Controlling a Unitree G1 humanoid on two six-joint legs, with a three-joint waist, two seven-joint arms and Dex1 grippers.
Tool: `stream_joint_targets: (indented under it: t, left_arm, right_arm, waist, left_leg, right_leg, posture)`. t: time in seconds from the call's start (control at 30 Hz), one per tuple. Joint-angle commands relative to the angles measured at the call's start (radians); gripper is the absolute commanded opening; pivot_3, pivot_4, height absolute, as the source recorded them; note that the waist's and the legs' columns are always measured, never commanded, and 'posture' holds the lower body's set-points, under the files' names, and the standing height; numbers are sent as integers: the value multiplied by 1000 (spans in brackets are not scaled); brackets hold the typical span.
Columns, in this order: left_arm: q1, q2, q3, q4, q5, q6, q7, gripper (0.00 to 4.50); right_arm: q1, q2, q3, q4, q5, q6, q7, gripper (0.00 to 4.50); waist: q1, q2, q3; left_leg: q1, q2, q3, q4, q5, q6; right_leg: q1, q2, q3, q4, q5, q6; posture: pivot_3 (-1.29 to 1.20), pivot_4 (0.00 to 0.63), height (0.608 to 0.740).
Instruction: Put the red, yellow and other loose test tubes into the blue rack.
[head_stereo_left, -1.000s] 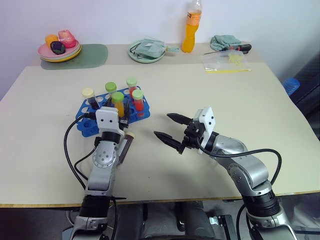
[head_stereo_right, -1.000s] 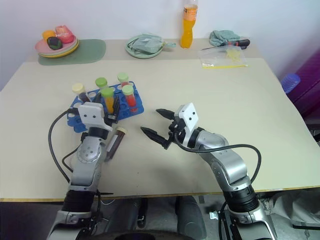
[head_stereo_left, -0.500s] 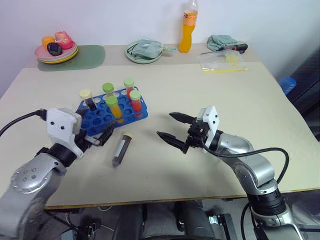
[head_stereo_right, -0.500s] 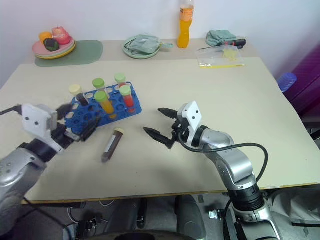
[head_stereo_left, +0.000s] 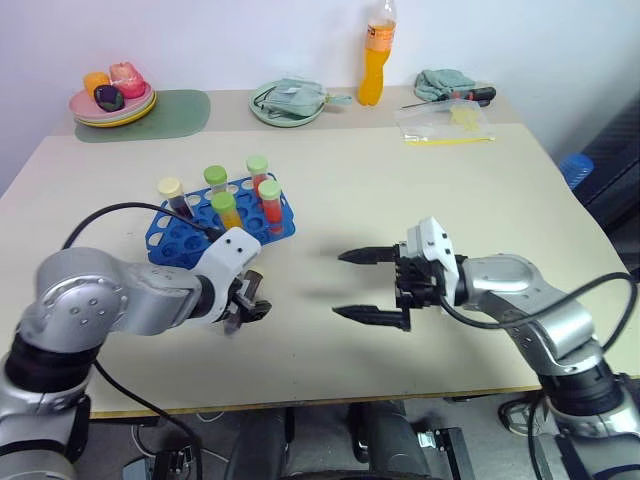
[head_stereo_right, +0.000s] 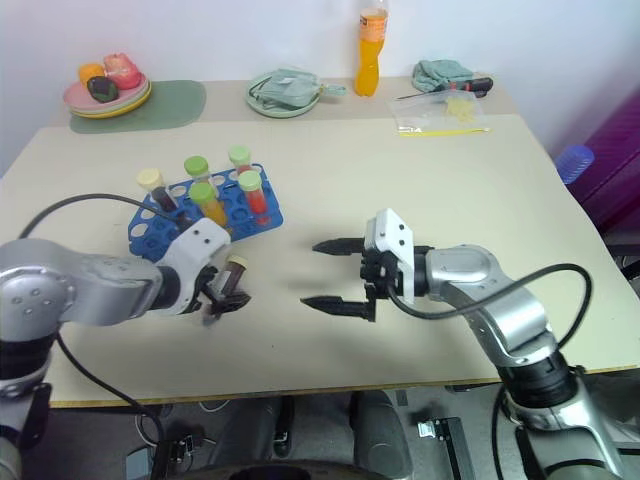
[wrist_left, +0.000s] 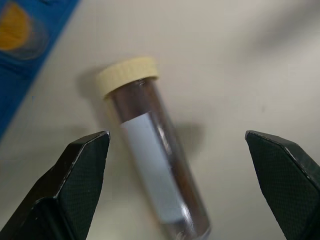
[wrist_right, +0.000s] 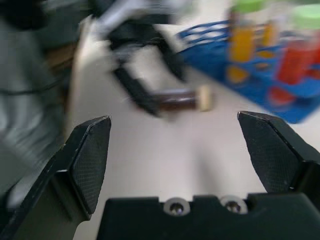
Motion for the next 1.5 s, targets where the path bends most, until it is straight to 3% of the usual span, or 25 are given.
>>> stream_joint_targets:
  t: [0.03, 0.23, 0.33, 0.47, 0.5, 0.63, 0.77, 0.87, 0.93, 1.0, 1.07, 1.17, 1.23, 1.33, 1.5]
  left_arm:
    - [-40, -8, -47, 76, -120, -15, 161, 4459]
    - [-96, 85, -208, 168, -382, -179, 404, 4459]
    - [-122, 122, -283, 184, -482, -263, 499, 3164]
    - [-142, 145, -342, 184, -533, -340, 564, 1036]
    - [-144, 151, -345, 174, -533, -354, 569, 792]
    - [-127, 222, -307, 91, -527, -375, 514, 783]
    - [41, 355, -53, -199, -162, -457, 144, 783]
    - [369, 407, 205, -360, 211, -680, -129, 783]
    - [616, 295, 408, -383, 358, -826, -283, 783]
    - [745, 144, 518, -333, 487, -983, -334, 783]
    - [761, 84, 510, -301, 641, -1071, -346, 783]
    - [663, -86, 371, -239, 1013, -1260, -149, 783]
    - [615, -184, 238, -164, 1216, -1390, -108, 783]
    - [560, -339, 156, -28, 1357, -1529, -72, 783]
    - [510, -454, 107, 149, 1427, -1691, -142, 783]
  right_arm:
    - [13, -7, -7, -53, 7, -9, -2, 4500]
    - [31, 5, -2, -64, -7, -19, -29, 4500]
    - [38, 10, 6, -72, -11, -22, -39, 4500]
    - [46, 18, 17, -81, -13, -24, -47, 4500]
    - [46, 18, 19, -82, -13, -24, -48, 4500]
    - [49, 17, 21, -83, -14, -27, -49, 4500]
    - [56, 11, 13, -81, -13, -33, -46, 4500]
    - [58, 14, 11, -77, -12, -35, -48, 4500]
    - [55, 25, 13, -70, -9, -36, -53, 4500]
    - [42, 46, 16, -56, -8, -36, -66, 4500]
    - [30, 65, 14, -41, -6, -35, -77, 4500]
    - [-3, 146, 10, 16, -14, -45, -136, 4500]
    - [-10, 175, 21, 43, -40, -60, -155, 4500]
    - [-13, 201, 28, 53, -51, -61, -173, 4500]
    - [-10, 219, 31, 51, -55, -58, -189, 4500]
  waist:
    - [2, 0, 0]
    - [9, 0, 0]
    - [11, 0, 0]
    - [11, 0, 0]
    - [10, 0, 0]
    - [9, 0, 0]
    - [3, 0, 0]
    - [-3, 2, 0]
    - [-1, 2, 0]
    - [2, 4, -1]
    - [11, 1, -1]
    - [29, 1, -2]
    - [40, 0, -3]
    - [38, 0, -3]
    - [33, 0, -4]
  left_leg:
    - [0, 0, 0, 0, 0, 0]
    - [0, 0, 0, 0, 1, -1]
    - [0, -1, 0, 0, 2, -3]
    - [0, -3, 0, 0, 2, -4]
    - [0, -3, 0, 0, 2, -4]
    - [0, -4, 1, 0, 2, -4]
    - [-1, -5, 2, -1, 2, -4]
    - [0, -5, 5, -4, 3, -5]
    - [-1, -5, 7, -5, 3, -6]
    - [-1, -2, 8, -6, 3, -5]
    - [-1, 0, 8, -5, 3, -5]
    - [-1, 0, 6, -3, 3, -5]
    - [-1, 0, 5, -1, 3, -5]
    - [-1, -2, 6, -1, 1, -2]
    - [-2, -2, 6, -1, 0, 0]
  right_leg:
    - [0, 0, 0, 0, 0, 0]
    - [0, -2, 0, 0, -1, -1]
    - [0, -3, 0, 1, -2, -3]
    - [0, -5, 0, 1, -2, -3]
    - [0, -5, 0, 1, -2, -3]
    - [0, -5, 0, 0, -2, -4]
    - [0, -4, 0, -1, -2, -4]
    - [-1, -3, 0, -5, -2, -4]
    - [0, -2, 0, -8, -2, -5]
    - [0, -1, 0, -12, -2, -6]
    - [0, 0, 0, -12, -2, -7]
    - [3, 0, -2, -12, -1, -10]
    - [5, 0, -2, -13, 0, -11]
    - [6, -2, -1, -13, 0, -11]
    - [1, -2, -1, -11, 1, -9]
  posture:
    - [0, 150, 740]
    - [0, 150, 740]
    - [0, 150, 740]
    - [0, 150, 740]
    - [0, 150, 740]
    - [0, 150, 740]
    - [0, 150, 740]
    - [0, 150, 740]
    - [0, 150, 740]
    - [0, 150, 740]
    - [0, 150, 740]
    - [0, 150, 740]
    - [0, 150, 740]
    - [0, 150, 740]
    - [0, 150, 740]
